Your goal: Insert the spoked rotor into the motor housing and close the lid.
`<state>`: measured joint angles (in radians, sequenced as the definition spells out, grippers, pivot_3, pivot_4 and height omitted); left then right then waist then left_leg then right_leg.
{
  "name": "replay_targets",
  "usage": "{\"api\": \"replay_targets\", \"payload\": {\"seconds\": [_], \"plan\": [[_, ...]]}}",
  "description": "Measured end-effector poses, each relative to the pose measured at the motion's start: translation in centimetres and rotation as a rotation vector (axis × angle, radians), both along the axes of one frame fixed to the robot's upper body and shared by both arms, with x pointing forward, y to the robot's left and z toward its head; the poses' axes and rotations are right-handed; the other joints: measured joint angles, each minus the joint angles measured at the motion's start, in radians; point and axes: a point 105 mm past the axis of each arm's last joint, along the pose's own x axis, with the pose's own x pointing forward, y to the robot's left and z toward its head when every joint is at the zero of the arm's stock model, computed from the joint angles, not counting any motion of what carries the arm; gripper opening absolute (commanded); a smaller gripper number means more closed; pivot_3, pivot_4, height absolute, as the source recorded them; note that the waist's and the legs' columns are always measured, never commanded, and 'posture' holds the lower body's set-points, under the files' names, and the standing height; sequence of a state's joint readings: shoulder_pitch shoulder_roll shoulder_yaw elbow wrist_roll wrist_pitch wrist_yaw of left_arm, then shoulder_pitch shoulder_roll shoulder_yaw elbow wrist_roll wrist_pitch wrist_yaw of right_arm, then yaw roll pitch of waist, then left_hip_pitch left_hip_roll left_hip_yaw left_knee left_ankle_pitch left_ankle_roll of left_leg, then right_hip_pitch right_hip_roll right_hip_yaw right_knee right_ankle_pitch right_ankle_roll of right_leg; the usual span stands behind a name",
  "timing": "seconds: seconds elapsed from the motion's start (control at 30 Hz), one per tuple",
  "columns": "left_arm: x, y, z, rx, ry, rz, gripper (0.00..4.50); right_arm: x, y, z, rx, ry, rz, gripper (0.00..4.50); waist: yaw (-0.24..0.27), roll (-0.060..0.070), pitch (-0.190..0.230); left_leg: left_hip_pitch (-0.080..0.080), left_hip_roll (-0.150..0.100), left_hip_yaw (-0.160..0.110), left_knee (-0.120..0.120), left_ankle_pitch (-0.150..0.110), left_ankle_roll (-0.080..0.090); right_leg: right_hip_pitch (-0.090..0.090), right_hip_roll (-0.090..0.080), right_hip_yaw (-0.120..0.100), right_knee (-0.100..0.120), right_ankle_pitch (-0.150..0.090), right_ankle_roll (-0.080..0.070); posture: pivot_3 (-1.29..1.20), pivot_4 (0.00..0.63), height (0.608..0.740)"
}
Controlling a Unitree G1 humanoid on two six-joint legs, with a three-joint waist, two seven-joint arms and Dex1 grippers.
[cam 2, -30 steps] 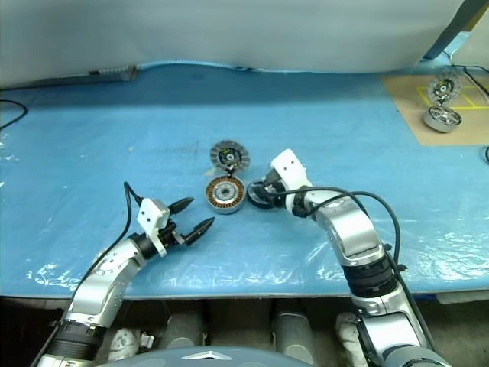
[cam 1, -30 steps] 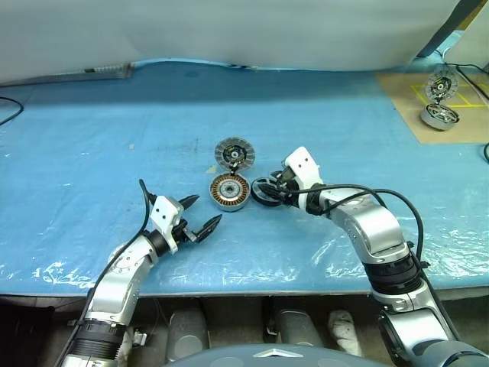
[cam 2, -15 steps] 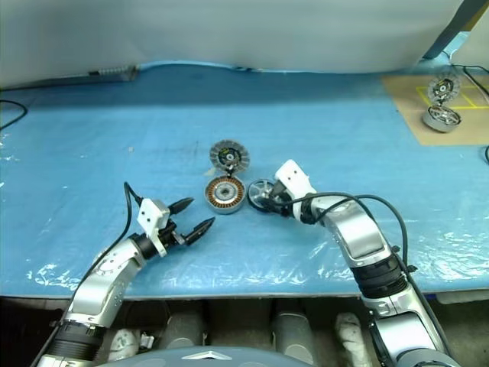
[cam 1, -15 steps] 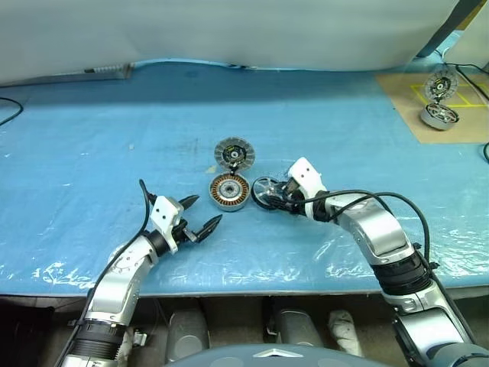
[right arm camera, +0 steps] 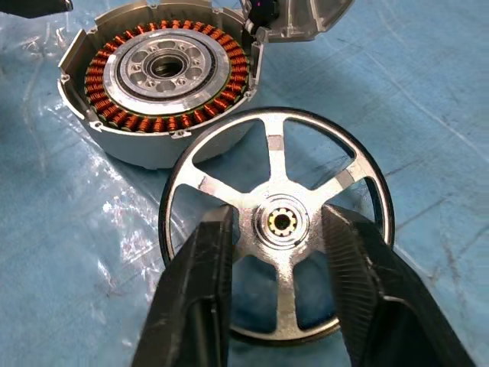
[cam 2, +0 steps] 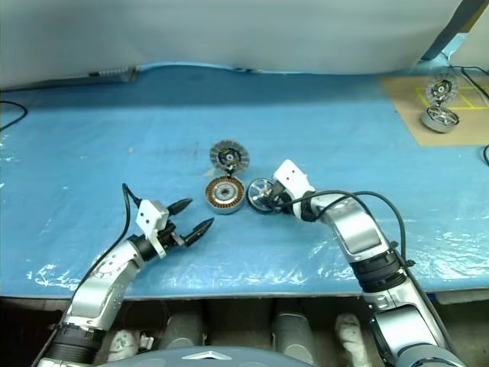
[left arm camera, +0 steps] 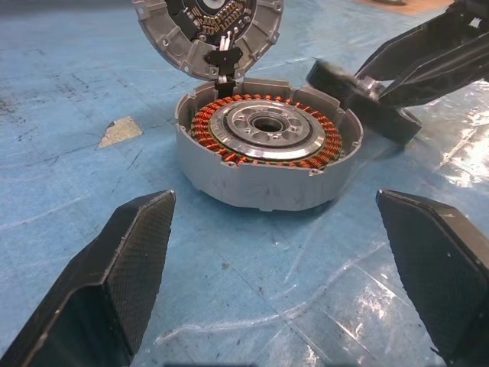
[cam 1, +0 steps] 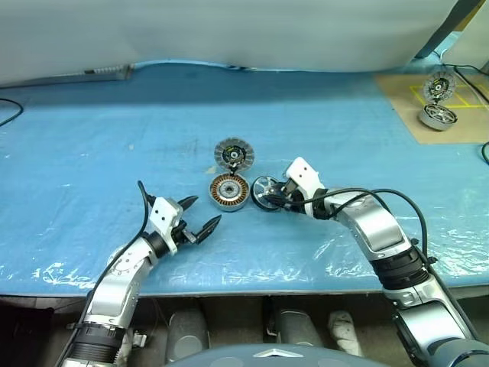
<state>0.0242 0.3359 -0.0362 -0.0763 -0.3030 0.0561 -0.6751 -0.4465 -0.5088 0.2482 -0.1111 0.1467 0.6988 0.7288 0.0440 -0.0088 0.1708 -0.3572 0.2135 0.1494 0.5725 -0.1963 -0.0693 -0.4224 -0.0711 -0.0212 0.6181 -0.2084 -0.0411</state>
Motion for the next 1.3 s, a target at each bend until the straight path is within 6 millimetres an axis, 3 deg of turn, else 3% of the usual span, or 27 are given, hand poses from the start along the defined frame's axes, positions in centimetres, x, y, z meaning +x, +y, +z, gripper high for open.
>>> {"api": "replay_targets", "payload": {"seconds": [0.13, 0.43, 0.63, 0.9, 1.03, 1.3], "plan": [[-0.1, 0.0, 0.0, 0.0, -0.002, -0.001, 4.5, -0.2, 0.0, 0.0, -0.004, -0.001, 0.003, 1.28, 0.001, 0.0, 0.0, 0.006, 0.0, 0.0, 0.0, 0.0, 0.0, 0.002, 0.0, 0.0, 0.0, -0.003, 0.005, 0.0, 0.15, 0.74], [-0.2, 0.0, 0.0, -0.001, -0.001, -0.001, 4.5, -1.0, -0.2, 1.5, 0.034, 0.019, 0.038, 1.24, 0.003, 0.0, 0.0, 0.004, 0.0, 0.0, -0.003, 0.0, 0.0, 0.001, 0.0, 0.0, -0.004, 0.0, 0.0, 0.0, 0.15, 0.74], [-0.2, -0.1, 0.1, -0.001, -0.006, -0.003, 4.5, -1.5, 3.4, 5.2, 0.103, -0.056, 0.157, 1.24, 0.0, 0.0, 0.0, 0.005, 0.002, 0.0, -0.004, 0.0, 0.0, 0.0, 0.003, 0.0, -0.004, -0.001, -0.001, 0.0, 0.15, 0.74], [-0.2, 0.0, 0.1, 0.003, -0.01, 0.0, 4.5, -2.0, 8.8, 6.8, 0.117, -0.083, 0.256, 1.24, 0.0, 0.0, 0.0, 0.004, 0.003, 0.0, -0.005, 0.0, 0.0, -0.001, 0.005, 0.0, -0.004, -0.001, -0.001, 0.0, 0.15, 0.74], [-0.2, 0.1, 0.1, 0.004, -0.009, 0.002, 4.5, -1.3, 9.3, 5.8, 0.079, -0.072, 0.237, 1.24, 0.006, 0.0, 0.0, 0.003, 0.003, 0.0, -0.005, 0.0, -0.001, -0.001, 0.004, 0.0, -0.006, -0.001, -0.001, 0.0, 0.15, 0.74], [-0.2, 0.1, 0.1, 0.003, -0.013, 0.004, 4.5, -0.2, 8.5, 4.3, 0.031, -0.057, 0.183, 1.24, 0.004, 0.0, 0.0, 0.004, 0.005, 0.0, -0.006, 0.0, -0.001, -0.001, 0.006, 0.0, -0.006, -0.001, -0.001, 0.0, 0.15, 0.74]]}}
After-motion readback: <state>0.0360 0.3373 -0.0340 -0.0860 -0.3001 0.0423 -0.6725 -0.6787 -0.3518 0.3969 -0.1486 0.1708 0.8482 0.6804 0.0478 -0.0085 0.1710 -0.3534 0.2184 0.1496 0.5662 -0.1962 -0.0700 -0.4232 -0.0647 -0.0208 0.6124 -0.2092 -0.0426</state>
